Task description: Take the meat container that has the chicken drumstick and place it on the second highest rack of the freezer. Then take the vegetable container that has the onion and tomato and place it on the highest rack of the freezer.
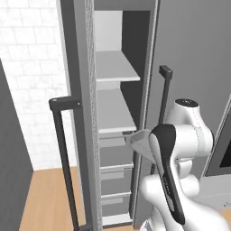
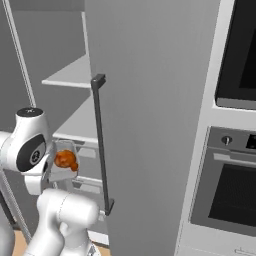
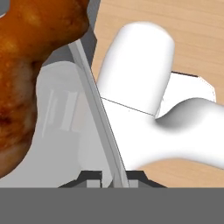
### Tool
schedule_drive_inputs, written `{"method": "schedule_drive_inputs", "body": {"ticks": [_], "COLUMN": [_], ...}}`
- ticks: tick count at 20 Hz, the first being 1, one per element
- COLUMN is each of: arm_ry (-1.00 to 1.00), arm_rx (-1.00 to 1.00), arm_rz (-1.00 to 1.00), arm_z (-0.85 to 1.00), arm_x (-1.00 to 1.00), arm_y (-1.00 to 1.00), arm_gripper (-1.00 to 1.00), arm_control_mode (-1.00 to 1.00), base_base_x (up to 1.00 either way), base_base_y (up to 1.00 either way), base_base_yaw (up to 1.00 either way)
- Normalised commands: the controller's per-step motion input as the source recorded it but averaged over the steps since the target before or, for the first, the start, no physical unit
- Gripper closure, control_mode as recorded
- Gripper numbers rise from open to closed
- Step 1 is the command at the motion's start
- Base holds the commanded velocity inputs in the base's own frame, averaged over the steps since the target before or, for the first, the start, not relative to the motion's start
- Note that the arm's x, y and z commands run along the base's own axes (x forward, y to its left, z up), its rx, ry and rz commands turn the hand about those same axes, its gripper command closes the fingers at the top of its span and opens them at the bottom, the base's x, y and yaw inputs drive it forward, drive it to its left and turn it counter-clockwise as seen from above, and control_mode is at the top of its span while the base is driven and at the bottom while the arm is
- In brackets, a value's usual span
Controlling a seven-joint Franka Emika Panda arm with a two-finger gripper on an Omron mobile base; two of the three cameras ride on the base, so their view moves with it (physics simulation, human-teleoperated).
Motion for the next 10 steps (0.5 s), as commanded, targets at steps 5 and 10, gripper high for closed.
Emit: {"method": "schedule_drive_inputs", "body": {"ticks": [5,10], "arm_ry": [0.00,0.00], "arm_rx": [0.00,0.00], "arm_rz": [0.00,0.00], "arm_z": [0.00,0.00], "arm_x": [0.00,0.00], "arm_y": [0.00,0.00], "arm_gripper": [1.00,1.00], "arm_control_mode": [1.00,1.00], "base_base_x": [0.56,-0.08], "base_base_y": [-0.19,0.14], "base_base_yaw": [0.02,0.01]}}
